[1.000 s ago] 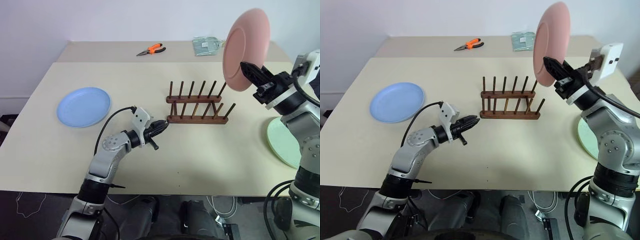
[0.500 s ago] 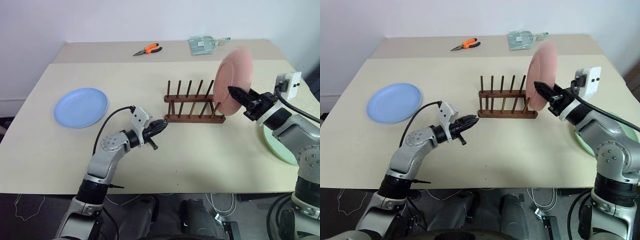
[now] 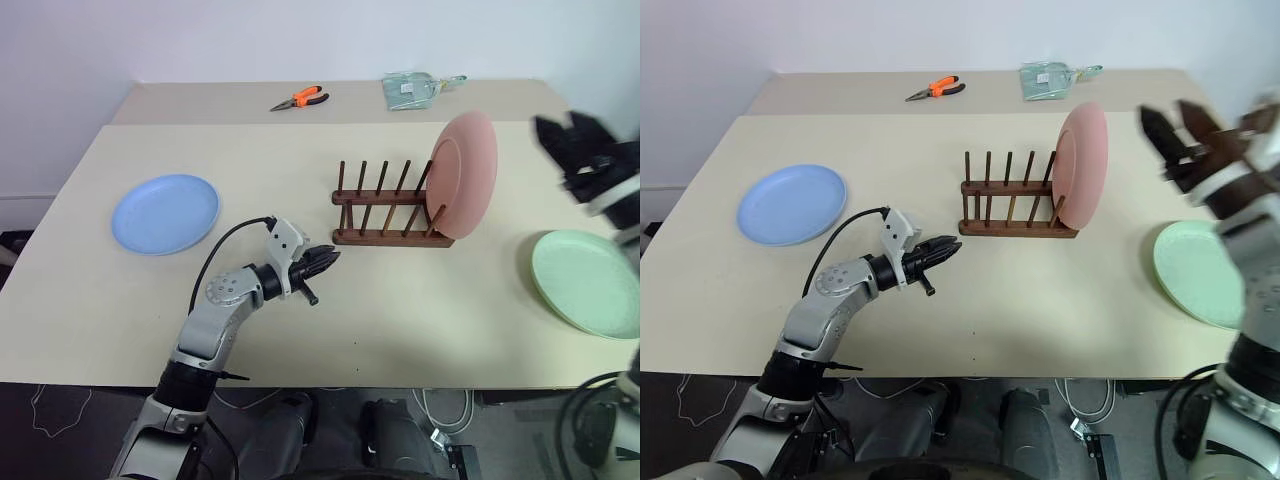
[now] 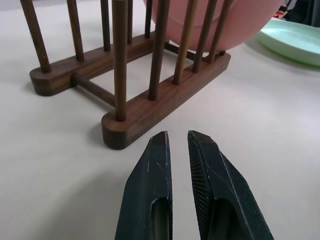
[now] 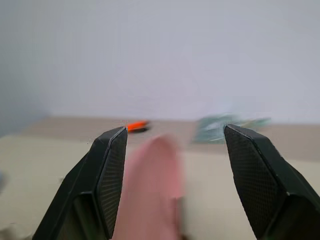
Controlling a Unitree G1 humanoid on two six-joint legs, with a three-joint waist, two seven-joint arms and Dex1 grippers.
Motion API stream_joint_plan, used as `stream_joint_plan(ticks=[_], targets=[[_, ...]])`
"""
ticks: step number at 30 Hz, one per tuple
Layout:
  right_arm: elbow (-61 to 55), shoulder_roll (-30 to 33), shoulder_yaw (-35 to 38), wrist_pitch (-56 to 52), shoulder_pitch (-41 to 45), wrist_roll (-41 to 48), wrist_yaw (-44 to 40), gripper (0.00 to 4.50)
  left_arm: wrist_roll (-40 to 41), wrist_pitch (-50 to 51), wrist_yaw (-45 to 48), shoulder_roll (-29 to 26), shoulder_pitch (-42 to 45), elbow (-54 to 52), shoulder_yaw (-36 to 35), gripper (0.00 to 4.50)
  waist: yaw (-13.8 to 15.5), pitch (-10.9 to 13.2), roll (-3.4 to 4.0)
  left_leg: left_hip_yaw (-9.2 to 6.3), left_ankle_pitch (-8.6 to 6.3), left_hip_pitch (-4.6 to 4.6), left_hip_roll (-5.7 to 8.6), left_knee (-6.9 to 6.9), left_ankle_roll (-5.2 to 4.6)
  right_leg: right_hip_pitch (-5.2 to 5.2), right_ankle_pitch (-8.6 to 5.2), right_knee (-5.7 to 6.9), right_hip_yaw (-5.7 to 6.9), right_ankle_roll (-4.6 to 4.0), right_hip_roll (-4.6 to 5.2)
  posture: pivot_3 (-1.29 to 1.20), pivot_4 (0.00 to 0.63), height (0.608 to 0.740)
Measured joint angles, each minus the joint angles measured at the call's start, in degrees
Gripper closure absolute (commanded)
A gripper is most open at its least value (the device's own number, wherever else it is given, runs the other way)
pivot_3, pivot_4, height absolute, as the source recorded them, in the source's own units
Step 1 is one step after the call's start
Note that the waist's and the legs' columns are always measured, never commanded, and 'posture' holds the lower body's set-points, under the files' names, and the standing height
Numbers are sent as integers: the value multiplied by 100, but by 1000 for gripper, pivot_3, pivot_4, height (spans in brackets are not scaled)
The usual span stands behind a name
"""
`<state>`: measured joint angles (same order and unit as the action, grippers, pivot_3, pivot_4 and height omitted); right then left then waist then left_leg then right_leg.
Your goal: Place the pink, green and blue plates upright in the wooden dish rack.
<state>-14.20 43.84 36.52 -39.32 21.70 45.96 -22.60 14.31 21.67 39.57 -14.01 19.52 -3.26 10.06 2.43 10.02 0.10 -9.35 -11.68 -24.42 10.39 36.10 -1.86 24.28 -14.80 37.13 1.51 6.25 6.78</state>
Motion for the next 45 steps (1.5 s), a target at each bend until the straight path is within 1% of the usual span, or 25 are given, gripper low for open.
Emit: stream_joint_plan(ticks=[2,3,4,6,8,12,13,15,20,22,27,30,32,35,37,39,40,43,45], targets=[[96,255,-36,-21,-438,-323,-34,530,-2,-27,35,-4,14,89,2,3935,-10,-2,-4,0,0,2,-2,-1,0,0,0,3,1,0,-1,0,150,729],[129,299,-155,-14,-728,-564,-45,116,-8,-57,59,-2,37,144,27,3935,-22,-3,-1,2,1,2,-2,0,0,3,0,6,0,0,0,0,150,729],[122,442,-441,-3,-1134,-880,-80,42,-11,-90,106,3,54,162,58,3935,-24,-7,5,5,1,2,-2,1,0,3,0,8,-1,0,1,0,150,729],[115,483,-936,-15,-1578,-1317,-149,42,-19,-124,156,4,82,203,95,3935,-47,-8,16,12,1,3,-6,2,1,6,2,10,-5,-3,0,0,150,729],[97,488,-1258,-6,-1747,-1642,-141,42,-44,-145,173,12,98,231,150,3935,-48,-14,31,17,2,3,-6,5,1,6,2,11,-11,-3,0,0,150,729],[80,617,-1947,-24,-2186,-2563,159,42,-85,-211,218,2,112,258,215,3935,-5,-14,26,15,1,1,-6,4,1,5,1,7,-10,-3,-1,0,150,729],[115,609,-2165,-36,-2269,-2771,222,276,-108,-218,224,-18,112,262,216,3935,-8,-14,27,16,1,1,-5,3,1,6,1,7,-11,-3,0,0,150,729],[175,561,-2300,-22,-2264,-2960,298,936,-123,-225,238,-39,111,264,219,3935,-12,-14,27,17,1,2,-5,5,1,5,2,7,-12,-2,0,0,150,729],[497,537,-2428,86,-2188,-3461,435,3541,-130,-236,259,-36,110,264,251,3935,-12,-14,27,16,2,3,-5,8,2,2,3,8,-11,0,-2,0,150,729],[553,445,-2427,94,-2134,-3578,476,4475,-132,-237,256,-60,106,264,249,3935,-13,-14,26,16,2,3,-5,8,2,1,4,7,-11,0,-2,0,150,729],[682,332,-2391,129,-1924,-3747,545,4475,-133,-245,251,-70,75,262,250,3935,-22,-15,25,16,2,5,-5,8,2,1,5,10,-12,2,-4,0,150,729],[728,300,-2374,552,-1734,-3809,544,4475,-133,-251,247,-101,51,261,247,3935,-34,-14,26,17,3,5,-5,7,3,3,5,10,-14,3,-4,0,150,729],[724,202,-2213,837,-1387,-3786,571,4475,-131,-256,243,-115,41,256,245,3935,-36,-14,30,18,3,5,-5,7,4,5,5,11,-15,3,-4,0,150,729],[603,-16,-1700,1094,-287,-3276,560,4475,-123,-313,213,-203,-24,222,150,3935,-66,-6,43,20,5,4,-7,5,7,8,7,13,-18,1,-6,0,150,729],[249,-180,-1251,1057,574,-2531,514,4475,-116,-356,164,-243,-54,214,18,3935,-50,-4,43,16,6,4,-11,-2,8,10,7,12,-15,1,-9,0,150,729],[-193,-315,-816,740,1203,-1496,415,4475,-115,-412,114,-309,-64,217,-118,3935,-12,-5,34,6,5,3,-14,-9,8,8,7,10,-6,0,-11,0,150,729],[-429,-416,-639,470,1441,-762,348,4475,-115,-471,78,-376,-86,226,-241,3935,-2,-6,24,1,4,3,-14,-8,7,6,7,8,-1,0,-11,0,150,729],[-859,-754,-561,-50,1758,845,472,4475,-118,-530,-18,-506,-83,321,-488,3935,-19,-6,23,4,-1,0,-6,-3,-1,5,9,3,-3,-2,-2,0,150,729],[-986,-1168,-634,-248,1936,1874,897,4475,-119,-591,-46,-533,-115,341,-549,3935,-26,-6,23,5,-1,0,-5,2,-3,4,10,2,-8,-5,-1,0,150,729]])
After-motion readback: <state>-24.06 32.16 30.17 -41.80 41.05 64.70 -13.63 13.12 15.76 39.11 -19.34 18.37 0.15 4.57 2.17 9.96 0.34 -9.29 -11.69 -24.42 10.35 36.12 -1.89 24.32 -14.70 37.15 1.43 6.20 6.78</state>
